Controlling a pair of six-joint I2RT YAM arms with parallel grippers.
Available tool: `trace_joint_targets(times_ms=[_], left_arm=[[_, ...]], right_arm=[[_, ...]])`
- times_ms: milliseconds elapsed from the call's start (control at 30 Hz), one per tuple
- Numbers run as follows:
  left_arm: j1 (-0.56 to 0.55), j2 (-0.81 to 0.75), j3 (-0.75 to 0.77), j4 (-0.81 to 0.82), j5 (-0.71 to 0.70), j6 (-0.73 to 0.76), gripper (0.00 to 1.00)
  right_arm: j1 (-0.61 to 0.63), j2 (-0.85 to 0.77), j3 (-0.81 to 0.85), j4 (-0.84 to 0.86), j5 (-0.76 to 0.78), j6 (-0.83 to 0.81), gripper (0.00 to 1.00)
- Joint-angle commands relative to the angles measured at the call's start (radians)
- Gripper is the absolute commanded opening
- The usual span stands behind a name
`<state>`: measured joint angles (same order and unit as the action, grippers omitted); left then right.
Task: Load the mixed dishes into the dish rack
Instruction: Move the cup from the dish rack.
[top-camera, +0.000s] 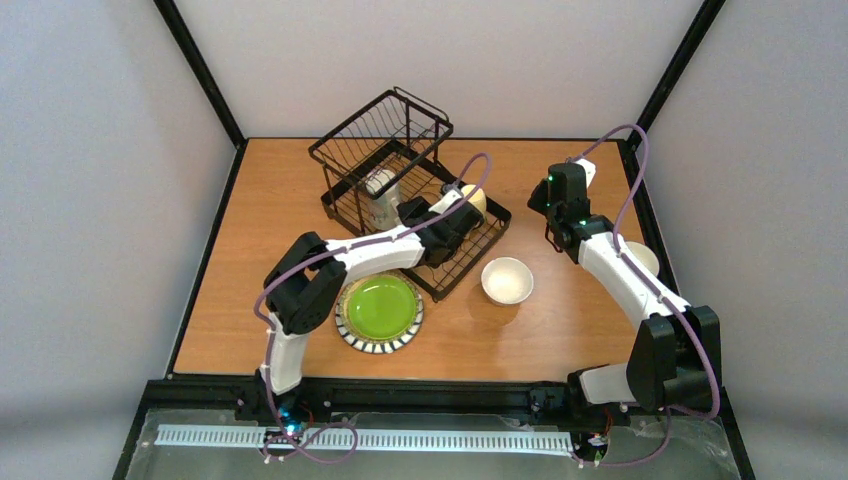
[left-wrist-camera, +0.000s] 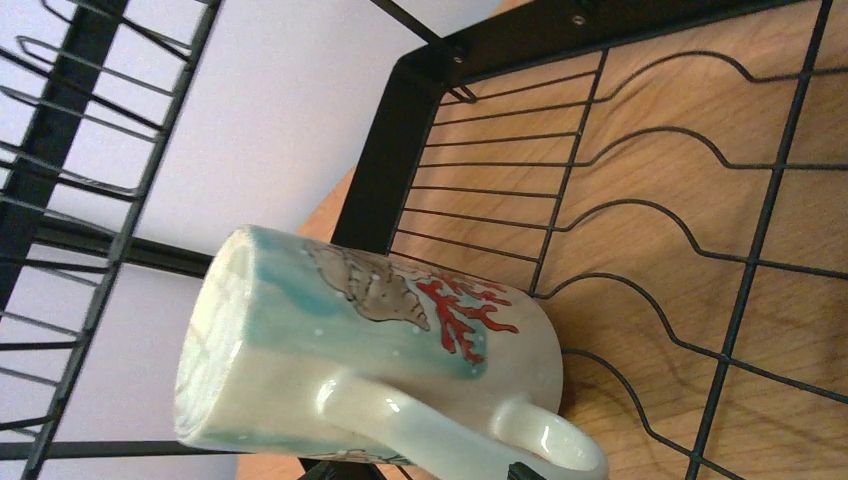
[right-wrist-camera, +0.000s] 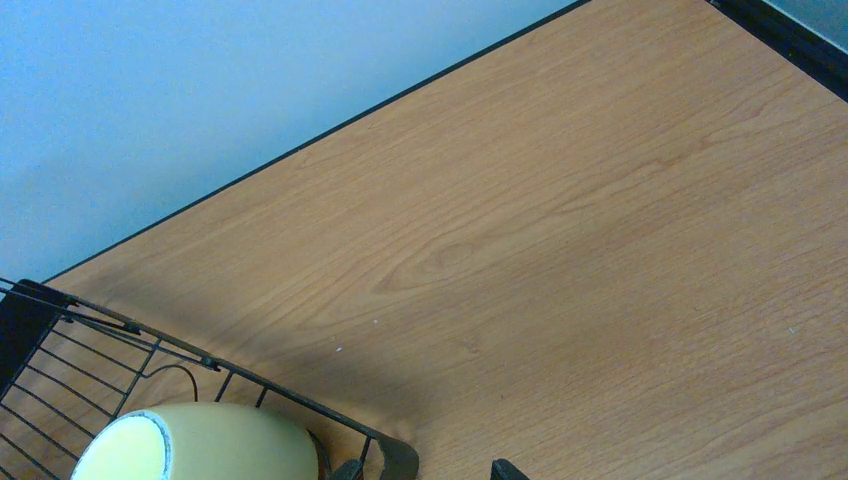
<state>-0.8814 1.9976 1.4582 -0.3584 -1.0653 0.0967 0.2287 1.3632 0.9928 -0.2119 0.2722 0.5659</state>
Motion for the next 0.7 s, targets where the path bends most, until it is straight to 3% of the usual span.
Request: trace_joint_targets(times_ms=[0,667], left_arm=[[0.011,0.048,0.03,0.045,-0.032,0.069,0.97],[0.065,0.062,0.021,0.097,-0.047,0.137,0.97]], right_arm=[[-0.008,0.0,0.006,0.006,0.001,0.001,0.73],[-0.008,0.006,-0.005,0.017,-0.004,0.005,0.73]])
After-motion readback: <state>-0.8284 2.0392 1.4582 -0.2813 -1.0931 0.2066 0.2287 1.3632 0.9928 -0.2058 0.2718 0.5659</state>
